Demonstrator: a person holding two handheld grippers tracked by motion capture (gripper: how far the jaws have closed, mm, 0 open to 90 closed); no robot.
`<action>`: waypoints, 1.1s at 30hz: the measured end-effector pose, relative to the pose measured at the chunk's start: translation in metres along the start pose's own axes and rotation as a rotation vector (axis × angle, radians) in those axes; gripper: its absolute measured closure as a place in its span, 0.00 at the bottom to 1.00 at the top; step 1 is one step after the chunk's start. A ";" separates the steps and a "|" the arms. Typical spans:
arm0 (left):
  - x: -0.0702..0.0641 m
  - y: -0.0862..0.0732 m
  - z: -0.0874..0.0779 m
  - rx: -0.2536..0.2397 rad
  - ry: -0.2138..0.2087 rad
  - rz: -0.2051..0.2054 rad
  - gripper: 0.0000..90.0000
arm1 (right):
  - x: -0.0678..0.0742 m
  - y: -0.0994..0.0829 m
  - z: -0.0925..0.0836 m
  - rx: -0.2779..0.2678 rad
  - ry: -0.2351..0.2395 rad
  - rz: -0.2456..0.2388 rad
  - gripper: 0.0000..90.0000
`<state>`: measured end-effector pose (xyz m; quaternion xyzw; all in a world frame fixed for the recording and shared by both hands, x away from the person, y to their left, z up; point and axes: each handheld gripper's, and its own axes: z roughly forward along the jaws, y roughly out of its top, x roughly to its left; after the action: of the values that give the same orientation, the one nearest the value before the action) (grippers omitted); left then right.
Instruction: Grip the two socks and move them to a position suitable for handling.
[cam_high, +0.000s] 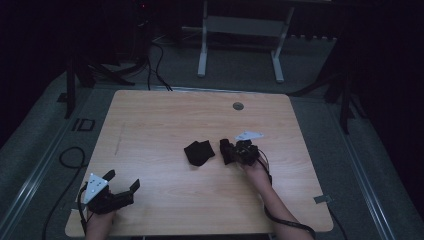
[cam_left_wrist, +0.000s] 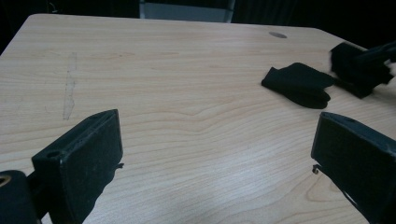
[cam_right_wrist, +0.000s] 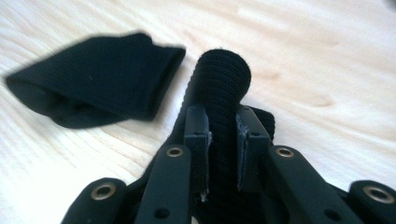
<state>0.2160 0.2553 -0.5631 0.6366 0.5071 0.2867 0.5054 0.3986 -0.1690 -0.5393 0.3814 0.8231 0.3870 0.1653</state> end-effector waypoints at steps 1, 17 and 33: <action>0.000 0.000 0.000 0.000 0.000 0.000 0.03 | 0.000 0.002 -0.007 -0.009 -0.002 -0.003 0.87; -0.002 0.000 0.001 -0.009 -0.009 0.010 0.03 | 0.069 -0.003 -0.111 -0.129 0.108 -0.093 0.86; -0.009 0.001 0.003 -0.027 -0.037 0.048 0.03 | 0.090 -0.070 -0.074 0.018 0.166 -0.047 0.85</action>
<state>0.2166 0.2460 -0.5619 0.6471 0.4783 0.2937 0.5160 0.2628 -0.1680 -0.5428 0.3301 0.8461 0.4058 0.1020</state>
